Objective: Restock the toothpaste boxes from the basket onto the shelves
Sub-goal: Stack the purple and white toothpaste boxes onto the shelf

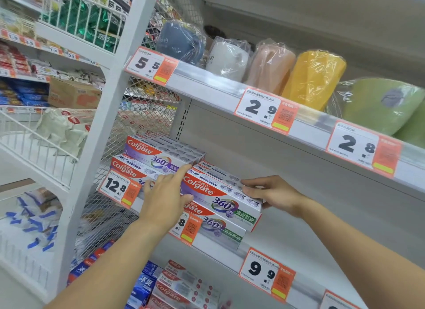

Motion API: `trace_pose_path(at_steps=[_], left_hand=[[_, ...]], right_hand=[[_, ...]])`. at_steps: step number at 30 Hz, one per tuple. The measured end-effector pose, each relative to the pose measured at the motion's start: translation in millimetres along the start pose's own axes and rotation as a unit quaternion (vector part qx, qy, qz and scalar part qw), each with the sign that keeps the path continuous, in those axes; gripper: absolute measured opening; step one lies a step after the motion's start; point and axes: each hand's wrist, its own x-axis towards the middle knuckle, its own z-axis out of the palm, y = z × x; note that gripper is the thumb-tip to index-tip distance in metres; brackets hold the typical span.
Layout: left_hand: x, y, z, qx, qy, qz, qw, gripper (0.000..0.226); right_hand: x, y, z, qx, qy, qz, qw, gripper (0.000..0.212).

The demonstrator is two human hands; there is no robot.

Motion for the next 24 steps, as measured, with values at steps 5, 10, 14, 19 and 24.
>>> trace_pose_path(at_steps=[5, 10, 14, 19, 24], left_hand=[[2, -5, -1, -0.013, 0.016, 0.007, 1.0, 0.071], [6, -5, 1, -0.017, 0.02, 0.007, 1.0, 0.071], [7, -7, 0, -0.029, 0.019, 0.008, 0.999, 0.073], [7, -8, 1, -0.034, 0.021, 0.013, 0.999, 0.073], [5, -6, 0, -0.023, 0.016, 0.01, 1.0, 0.074]], right_hand=[[-7, 7, 23, 0.061, 0.031, -0.006, 0.998, 0.054], [-6, 14, 42, 0.07, 0.07, -0.015, 0.995, 0.074], [-8, 8, 44, 0.068, 0.066, -0.014, 0.995, 0.066], [-11, 6, 45, 0.066, 0.065, -0.013, 0.996, 0.055], [-9, 6, 49, 0.07, 0.074, -0.007, 0.995, 0.054]])
